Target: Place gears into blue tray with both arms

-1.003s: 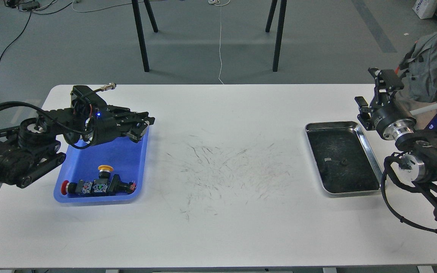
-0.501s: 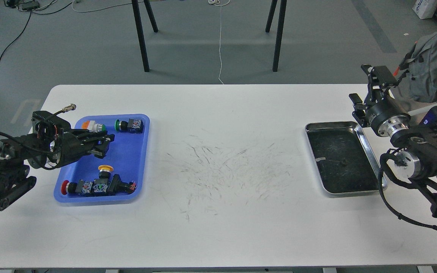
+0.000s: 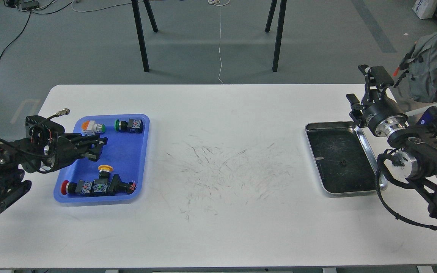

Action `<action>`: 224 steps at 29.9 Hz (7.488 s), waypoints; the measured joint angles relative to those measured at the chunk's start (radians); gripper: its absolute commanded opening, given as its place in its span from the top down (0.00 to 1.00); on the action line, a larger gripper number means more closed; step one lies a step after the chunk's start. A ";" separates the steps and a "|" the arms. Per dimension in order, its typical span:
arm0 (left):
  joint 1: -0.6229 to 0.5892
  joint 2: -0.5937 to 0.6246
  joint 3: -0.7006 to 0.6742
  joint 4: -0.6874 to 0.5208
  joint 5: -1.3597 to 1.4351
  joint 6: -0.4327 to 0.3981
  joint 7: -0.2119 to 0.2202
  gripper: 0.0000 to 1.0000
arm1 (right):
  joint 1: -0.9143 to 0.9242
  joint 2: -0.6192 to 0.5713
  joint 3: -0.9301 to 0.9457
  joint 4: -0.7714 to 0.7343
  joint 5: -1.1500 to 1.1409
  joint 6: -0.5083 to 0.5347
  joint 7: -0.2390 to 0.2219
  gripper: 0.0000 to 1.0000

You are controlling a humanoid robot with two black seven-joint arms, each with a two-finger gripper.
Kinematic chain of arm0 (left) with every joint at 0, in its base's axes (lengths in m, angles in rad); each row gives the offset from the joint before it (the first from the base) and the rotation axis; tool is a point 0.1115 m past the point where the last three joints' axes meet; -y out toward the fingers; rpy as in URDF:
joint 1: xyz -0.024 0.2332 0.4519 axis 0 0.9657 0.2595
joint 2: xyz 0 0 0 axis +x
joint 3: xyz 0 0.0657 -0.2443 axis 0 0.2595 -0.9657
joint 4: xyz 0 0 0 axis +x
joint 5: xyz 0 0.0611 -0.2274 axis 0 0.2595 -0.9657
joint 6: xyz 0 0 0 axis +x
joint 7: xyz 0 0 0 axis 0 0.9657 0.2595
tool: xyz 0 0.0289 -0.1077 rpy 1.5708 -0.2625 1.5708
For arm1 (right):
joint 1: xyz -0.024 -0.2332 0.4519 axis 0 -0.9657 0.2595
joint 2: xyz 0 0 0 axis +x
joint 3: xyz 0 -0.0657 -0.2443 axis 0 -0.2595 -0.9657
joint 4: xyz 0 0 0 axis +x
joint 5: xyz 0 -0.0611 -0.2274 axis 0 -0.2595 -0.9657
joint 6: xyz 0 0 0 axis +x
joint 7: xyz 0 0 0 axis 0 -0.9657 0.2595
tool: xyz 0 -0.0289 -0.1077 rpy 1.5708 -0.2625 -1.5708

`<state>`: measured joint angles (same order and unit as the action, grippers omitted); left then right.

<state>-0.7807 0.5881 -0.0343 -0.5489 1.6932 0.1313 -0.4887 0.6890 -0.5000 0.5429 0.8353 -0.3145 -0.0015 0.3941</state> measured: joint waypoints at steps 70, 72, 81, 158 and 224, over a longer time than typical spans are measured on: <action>-0.307 -0.275 -0.121 -0.027 -1.239 -0.112 0.000 0.05 | 0.159 -0.428 -0.495 0.389 -0.206 0.086 -0.073 0.01; -0.302 -0.294 -0.154 -0.029 -1.278 -0.148 0.000 0.03 | 0.198 -0.435 -0.561 0.399 -0.237 0.088 -0.074 0.01; -0.290 -0.314 -0.204 -0.029 -1.446 -0.301 0.000 0.01 | 0.307 -0.459 -0.694 0.403 -0.439 0.090 -0.071 0.01; -0.247 -0.304 -0.247 -0.028 -1.537 -0.412 0.000 0.01 | 0.425 -0.166 -0.930 0.118 -1.161 0.179 -0.131 0.42; -0.239 -0.216 -0.250 -0.042 -1.538 -0.410 0.000 0.01 | 0.483 0.204 -0.784 0.109 -1.145 -0.194 -0.042 0.99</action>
<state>-1.0201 0.3720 -0.2840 -0.5907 0.1549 -0.2791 -0.4887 1.1723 -0.2957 -0.2411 0.9439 -1.4594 -0.1952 0.3519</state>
